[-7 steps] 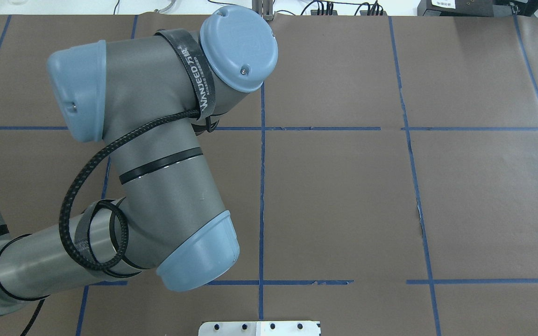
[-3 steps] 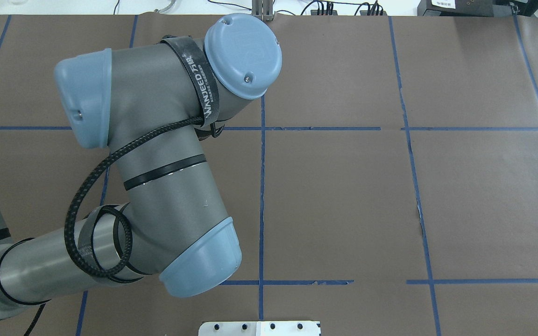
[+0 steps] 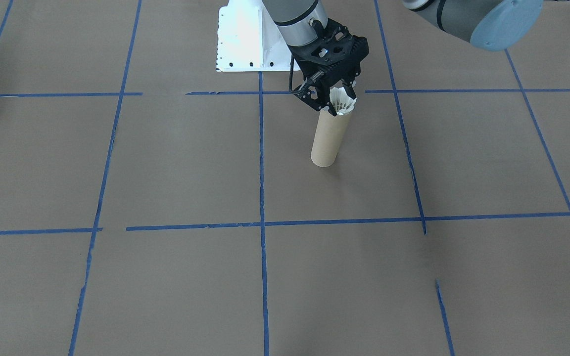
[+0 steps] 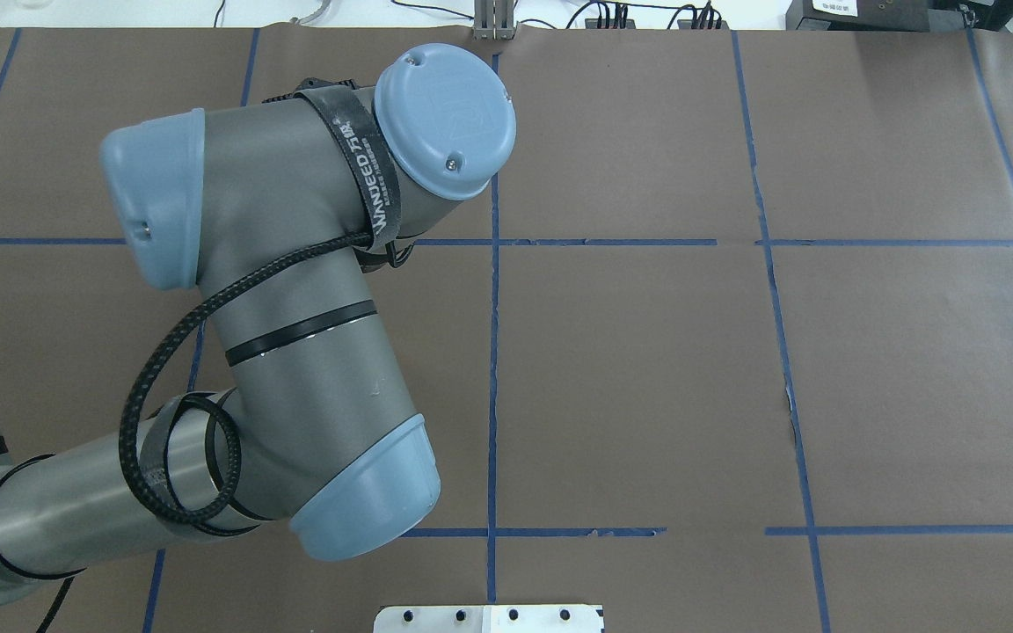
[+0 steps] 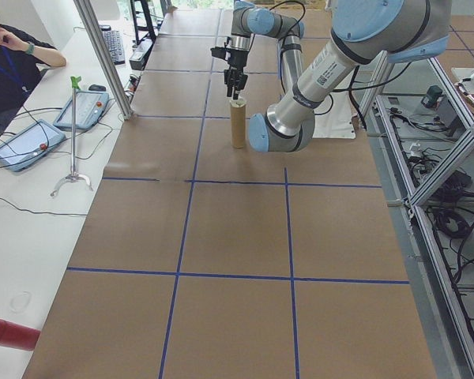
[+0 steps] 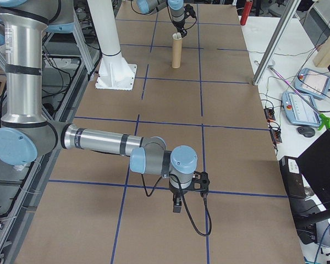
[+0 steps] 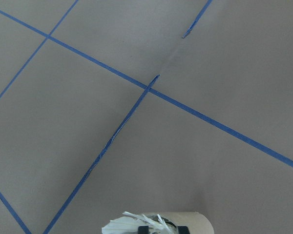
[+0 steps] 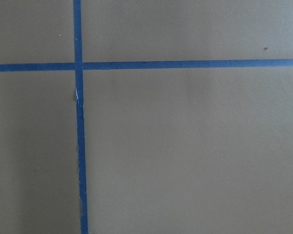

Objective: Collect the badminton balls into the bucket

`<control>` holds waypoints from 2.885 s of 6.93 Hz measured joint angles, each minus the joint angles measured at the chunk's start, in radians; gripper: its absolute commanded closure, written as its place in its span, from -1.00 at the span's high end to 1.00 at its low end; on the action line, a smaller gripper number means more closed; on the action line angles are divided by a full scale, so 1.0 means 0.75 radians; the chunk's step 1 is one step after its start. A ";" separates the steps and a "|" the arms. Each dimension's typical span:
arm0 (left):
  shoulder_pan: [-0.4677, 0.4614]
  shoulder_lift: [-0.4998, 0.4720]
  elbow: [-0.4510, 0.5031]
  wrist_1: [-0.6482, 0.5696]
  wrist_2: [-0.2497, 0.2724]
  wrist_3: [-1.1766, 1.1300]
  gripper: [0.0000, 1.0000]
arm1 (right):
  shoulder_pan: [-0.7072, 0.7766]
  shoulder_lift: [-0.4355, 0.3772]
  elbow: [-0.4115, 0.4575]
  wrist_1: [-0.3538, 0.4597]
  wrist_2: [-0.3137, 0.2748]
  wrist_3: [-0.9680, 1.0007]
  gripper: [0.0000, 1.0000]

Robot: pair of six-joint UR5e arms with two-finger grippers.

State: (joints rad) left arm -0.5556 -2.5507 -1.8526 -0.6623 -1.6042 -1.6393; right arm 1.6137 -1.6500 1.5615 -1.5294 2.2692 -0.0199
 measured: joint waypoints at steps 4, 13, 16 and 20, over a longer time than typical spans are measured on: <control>-0.054 0.056 -0.185 -0.124 -0.033 0.316 1.00 | 0.000 0.000 0.000 0.000 -0.001 0.000 1.00; -0.899 0.682 -0.183 -0.636 -0.750 1.776 1.00 | 0.000 0.001 0.000 0.000 -0.001 0.000 1.00; -1.141 0.844 -0.033 -0.652 -0.835 2.175 1.00 | 0.000 0.001 0.000 0.000 0.000 0.000 1.00; -1.304 1.122 0.097 -0.703 -1.058 2.254 1.00 | 0.000 0.001 0.000 0.000 0.000 0.000 1.00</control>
State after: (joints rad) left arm -1.5337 -1.7090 -1.7795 -1.1894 -2.3976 0.0514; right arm 1.6137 -1.6493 1.5616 -1.5294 2.2692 -0.0200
